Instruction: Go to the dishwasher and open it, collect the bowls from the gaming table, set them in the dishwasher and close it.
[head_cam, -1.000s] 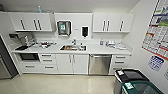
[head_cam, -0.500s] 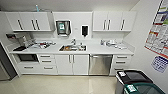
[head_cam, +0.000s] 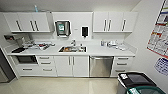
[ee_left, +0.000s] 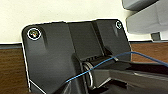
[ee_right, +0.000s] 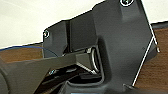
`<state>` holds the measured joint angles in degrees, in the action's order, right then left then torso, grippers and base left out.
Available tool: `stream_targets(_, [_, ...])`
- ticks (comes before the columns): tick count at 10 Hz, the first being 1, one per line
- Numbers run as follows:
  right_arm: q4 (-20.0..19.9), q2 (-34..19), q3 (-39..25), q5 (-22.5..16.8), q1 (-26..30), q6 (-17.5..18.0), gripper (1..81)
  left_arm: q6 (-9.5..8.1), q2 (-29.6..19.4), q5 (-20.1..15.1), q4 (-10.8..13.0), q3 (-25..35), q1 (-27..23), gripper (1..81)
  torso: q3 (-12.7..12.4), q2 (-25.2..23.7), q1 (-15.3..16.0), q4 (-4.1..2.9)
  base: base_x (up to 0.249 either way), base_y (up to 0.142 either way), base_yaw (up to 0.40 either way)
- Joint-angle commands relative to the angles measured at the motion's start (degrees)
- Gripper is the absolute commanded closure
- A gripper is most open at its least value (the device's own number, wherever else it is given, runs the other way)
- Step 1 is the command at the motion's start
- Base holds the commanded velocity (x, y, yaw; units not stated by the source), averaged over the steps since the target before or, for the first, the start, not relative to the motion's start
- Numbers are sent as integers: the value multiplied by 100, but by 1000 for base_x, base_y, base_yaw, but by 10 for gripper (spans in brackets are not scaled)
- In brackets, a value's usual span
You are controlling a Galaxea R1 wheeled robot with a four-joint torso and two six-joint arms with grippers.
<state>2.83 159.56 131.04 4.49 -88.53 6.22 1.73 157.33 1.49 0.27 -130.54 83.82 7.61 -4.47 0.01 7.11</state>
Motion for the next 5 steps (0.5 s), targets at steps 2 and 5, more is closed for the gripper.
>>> stream_targets(2, [69,-63,-97,-299,252,-7,10,29,-105,-298,0,72,-283,10,0,0,2,0,107,0,0])
stream_targets(5, [69,-62,-97,-299,252,-7,10,29,-114,-298,0,72,-274,10,0,2,0,0,107,0,0])
